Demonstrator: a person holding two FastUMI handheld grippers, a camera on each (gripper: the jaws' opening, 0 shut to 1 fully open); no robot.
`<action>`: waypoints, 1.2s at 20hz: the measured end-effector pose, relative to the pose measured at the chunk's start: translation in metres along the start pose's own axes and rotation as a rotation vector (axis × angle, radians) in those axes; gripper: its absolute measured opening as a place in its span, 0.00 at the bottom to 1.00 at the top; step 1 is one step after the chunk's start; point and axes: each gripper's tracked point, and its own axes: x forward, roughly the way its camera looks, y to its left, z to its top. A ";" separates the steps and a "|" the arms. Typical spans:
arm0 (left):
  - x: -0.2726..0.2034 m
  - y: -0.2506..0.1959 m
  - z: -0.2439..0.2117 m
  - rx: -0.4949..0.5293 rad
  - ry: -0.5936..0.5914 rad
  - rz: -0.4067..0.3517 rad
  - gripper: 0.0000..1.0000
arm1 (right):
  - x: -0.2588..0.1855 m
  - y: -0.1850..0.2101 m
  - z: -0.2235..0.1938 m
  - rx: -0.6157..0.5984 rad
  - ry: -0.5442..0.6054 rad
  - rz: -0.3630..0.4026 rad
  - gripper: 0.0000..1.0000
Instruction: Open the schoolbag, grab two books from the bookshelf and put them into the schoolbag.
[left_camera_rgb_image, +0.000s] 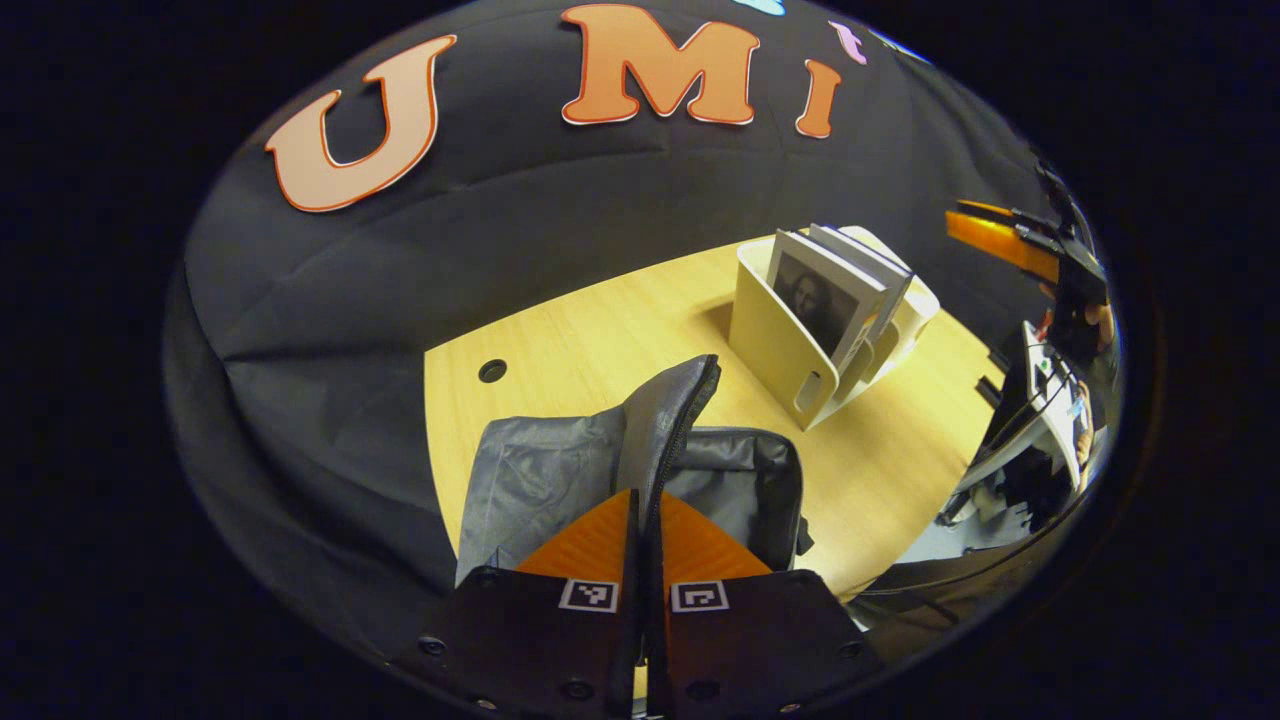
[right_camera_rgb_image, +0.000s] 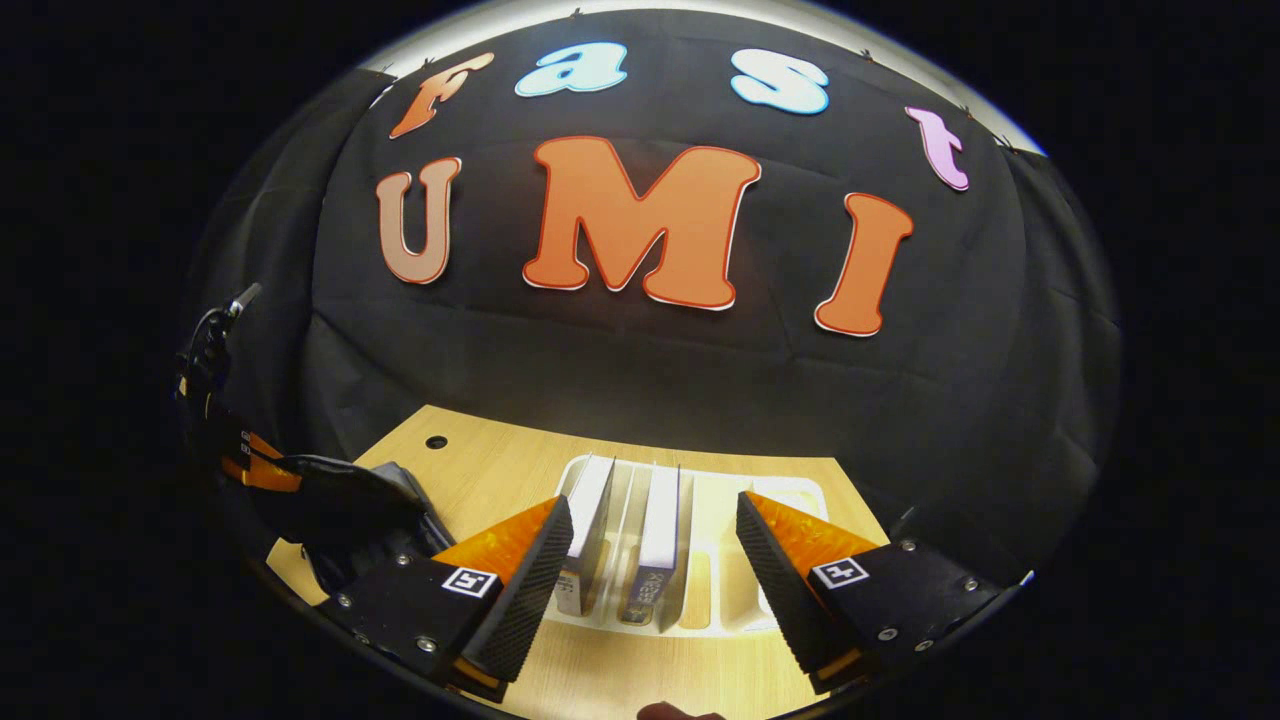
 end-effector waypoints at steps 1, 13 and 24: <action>0.000 0.004 0.001 -0.006 -0.008 -0.032 0.05 | 0.003 0.009 0.003 -0.006 0.015 -0.001 0.98; -0.013 0.034 0.017 -0.002 0.004 -0.246 0.05 | 0.044 0.068 -0.010 0.022 0.387 0.026 0.99; -0.017 0.050 0.016 0.051 0.078 -0.244 0.05 | 0.103 0.070 -0.049 0.013 0.729 0.072 0.99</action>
